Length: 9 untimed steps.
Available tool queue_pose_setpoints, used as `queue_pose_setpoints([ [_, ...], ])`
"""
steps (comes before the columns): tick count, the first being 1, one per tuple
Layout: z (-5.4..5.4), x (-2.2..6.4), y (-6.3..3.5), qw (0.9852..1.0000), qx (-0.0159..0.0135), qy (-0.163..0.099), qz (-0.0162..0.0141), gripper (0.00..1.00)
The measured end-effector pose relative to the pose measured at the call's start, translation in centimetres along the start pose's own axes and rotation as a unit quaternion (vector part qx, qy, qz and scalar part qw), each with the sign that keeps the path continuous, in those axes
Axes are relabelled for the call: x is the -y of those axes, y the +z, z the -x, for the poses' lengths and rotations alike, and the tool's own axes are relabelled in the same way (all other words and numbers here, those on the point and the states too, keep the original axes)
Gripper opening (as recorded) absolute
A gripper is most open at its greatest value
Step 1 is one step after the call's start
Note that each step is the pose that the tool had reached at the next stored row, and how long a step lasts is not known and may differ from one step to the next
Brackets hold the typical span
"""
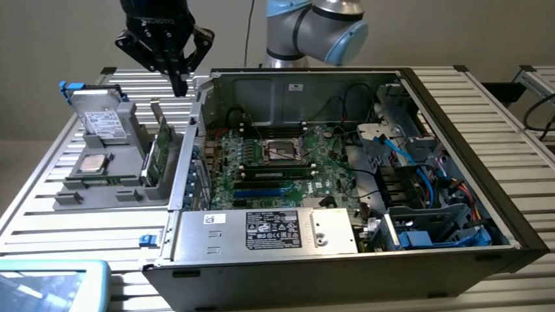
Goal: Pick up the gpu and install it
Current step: 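Reach for the gpu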
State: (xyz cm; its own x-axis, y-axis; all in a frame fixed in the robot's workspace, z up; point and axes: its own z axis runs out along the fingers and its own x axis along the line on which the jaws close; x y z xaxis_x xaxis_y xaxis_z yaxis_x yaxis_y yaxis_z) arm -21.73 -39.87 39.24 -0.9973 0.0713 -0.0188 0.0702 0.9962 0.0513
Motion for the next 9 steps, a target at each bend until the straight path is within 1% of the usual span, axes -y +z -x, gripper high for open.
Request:
queue_pose_setpoints([
  [4, -1.8, 0.13, 0.01, 1.0000, -0.0001, 0.000, 0.0013, 0.12],
  [9, -4.1, 0.30, 0.08, 1.0000, -0.0001, 0.000, 0.0015, 0.12],
])
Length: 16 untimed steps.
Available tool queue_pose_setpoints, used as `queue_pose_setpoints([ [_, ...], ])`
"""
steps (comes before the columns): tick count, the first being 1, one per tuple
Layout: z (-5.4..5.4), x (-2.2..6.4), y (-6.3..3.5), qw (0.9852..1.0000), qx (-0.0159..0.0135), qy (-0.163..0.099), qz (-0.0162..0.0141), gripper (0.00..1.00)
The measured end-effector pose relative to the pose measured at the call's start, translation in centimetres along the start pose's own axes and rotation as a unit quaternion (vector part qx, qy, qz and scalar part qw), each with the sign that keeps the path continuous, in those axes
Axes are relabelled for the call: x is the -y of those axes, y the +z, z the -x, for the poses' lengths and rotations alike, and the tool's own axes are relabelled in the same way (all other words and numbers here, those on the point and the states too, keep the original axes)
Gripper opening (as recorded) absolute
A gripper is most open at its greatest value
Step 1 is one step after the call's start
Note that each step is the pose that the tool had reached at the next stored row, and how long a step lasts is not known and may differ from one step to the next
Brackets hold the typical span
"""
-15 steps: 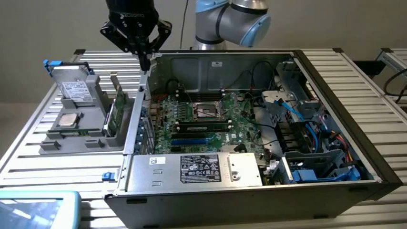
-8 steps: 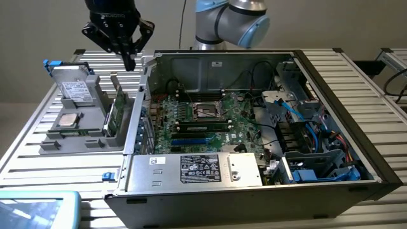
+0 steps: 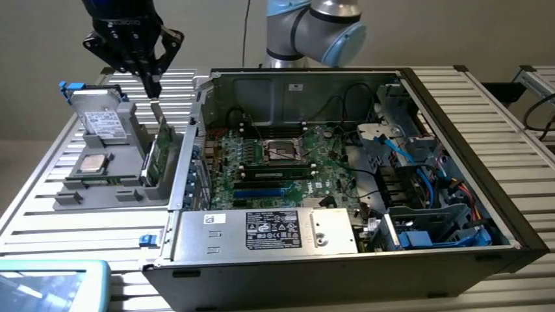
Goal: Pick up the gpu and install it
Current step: 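Reach for the gpu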
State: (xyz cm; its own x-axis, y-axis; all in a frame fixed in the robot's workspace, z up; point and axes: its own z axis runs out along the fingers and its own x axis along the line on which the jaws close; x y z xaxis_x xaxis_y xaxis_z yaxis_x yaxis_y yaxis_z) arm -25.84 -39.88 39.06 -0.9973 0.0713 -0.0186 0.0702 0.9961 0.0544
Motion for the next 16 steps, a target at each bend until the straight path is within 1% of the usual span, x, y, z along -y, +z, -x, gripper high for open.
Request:
queue_pose_setpoints([
  [2, -0.9, 0.06, 0.05, 1.0000, 0.0000, 0.000, 0.0000, 0.12],
  [5, -1.4, -0.06, 0.17, 1.0000, 0.0000, 0.000, 0.0000, 0.12],
  [8, -1.7, -0.82, 0.37, 1.0000, 0.0002, 0.000, 0.0000, 0.12],
  [10, -2.1, -1.32, 0.53, 1.0000, 0.0008, 0.000, 0.0001, 0.12],
  [16, -4.0, -1.80, 0.90, 1.0000, 0.0019, 0.000, 0.0002, 0.12],
])
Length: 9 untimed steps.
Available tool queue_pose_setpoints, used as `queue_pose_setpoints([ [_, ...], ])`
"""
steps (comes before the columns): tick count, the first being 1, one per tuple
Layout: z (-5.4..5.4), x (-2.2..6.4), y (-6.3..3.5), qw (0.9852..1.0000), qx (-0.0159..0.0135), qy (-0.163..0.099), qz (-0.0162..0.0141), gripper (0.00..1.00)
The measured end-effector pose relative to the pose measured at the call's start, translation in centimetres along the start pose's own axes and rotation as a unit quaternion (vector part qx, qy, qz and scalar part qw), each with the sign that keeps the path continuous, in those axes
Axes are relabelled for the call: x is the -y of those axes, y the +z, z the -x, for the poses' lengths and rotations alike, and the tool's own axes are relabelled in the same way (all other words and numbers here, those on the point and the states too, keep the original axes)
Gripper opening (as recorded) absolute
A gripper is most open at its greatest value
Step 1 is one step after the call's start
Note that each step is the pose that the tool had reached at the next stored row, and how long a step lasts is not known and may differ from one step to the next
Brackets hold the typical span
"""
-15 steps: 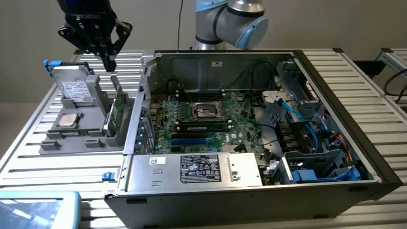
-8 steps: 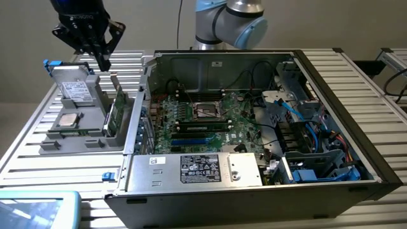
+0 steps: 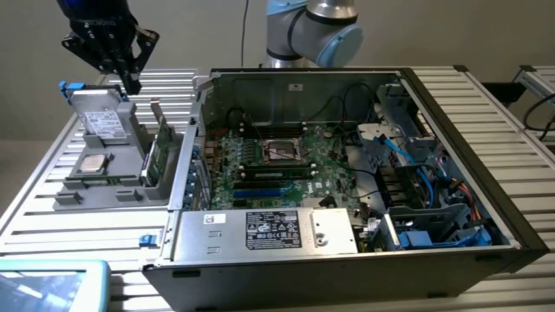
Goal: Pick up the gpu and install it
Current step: 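Reach for the gpu, then pick up the gpu and move the gpu toward the slot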
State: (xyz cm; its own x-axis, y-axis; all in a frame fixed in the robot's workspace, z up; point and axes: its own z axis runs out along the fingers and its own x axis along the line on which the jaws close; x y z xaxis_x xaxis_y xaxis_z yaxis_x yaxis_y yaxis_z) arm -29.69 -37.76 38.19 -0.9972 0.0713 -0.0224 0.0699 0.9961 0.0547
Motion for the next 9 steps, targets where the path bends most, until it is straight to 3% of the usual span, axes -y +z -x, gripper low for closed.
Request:
queue_pose_setpoints([
  [9, -0.17, -0.01, 0.01, 1.0000, -0.0001, 0.000, 0.0000, 0.12],
])
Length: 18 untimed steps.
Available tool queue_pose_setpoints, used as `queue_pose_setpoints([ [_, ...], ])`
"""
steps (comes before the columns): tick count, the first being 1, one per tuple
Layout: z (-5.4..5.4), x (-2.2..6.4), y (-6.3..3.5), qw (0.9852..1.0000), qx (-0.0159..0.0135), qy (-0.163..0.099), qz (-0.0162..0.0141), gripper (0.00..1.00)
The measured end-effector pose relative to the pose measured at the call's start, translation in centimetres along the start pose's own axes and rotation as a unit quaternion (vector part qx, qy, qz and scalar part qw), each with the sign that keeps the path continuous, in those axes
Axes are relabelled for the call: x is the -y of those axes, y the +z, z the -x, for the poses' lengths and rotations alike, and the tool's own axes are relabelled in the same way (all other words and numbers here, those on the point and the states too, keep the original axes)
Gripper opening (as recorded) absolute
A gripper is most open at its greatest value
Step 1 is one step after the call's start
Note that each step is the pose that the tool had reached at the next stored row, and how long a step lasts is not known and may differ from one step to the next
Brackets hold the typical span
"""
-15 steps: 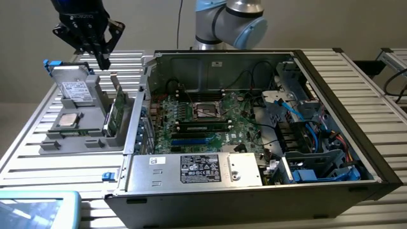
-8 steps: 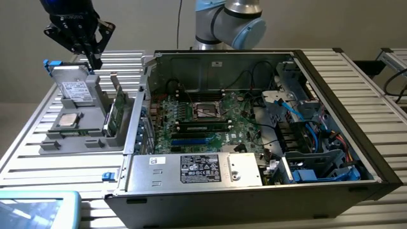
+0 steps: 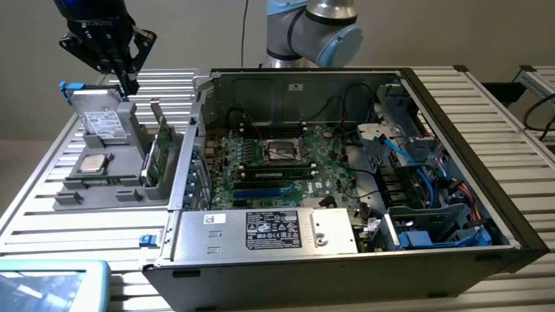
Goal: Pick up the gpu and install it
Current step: 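Pick up the gpu and move the gpu toward the slot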
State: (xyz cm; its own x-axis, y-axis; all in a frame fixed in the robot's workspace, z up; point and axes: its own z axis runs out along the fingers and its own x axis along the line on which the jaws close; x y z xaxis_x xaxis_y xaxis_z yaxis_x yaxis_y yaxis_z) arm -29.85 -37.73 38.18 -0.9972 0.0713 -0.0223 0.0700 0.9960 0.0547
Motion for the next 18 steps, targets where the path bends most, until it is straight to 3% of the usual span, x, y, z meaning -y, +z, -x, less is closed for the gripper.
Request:
queue_pose_setpoints([
  [7, 0.0, 0.01, 0.00, 1.0000, 0.0000, 0.000, 0.0000, 0.13],
  [8, 0.0, 0.00, 0.00, 1.0000, 0.0000, 0.000, 0.0000, 0.20],
  [9, 0.0, 0.00, 0.00, 1.0000, 0.0000, 0.000, 0.0000, 0.20],
  [13, -0.1, 0.01, 0.04, 1.0000, 0.0000, 0.000, 0.0009, 0.43],
  [18, -1.3, 0.14, 0.73, 1.0000, -0.0004, -0.002, 0.0050, 0.49],
])
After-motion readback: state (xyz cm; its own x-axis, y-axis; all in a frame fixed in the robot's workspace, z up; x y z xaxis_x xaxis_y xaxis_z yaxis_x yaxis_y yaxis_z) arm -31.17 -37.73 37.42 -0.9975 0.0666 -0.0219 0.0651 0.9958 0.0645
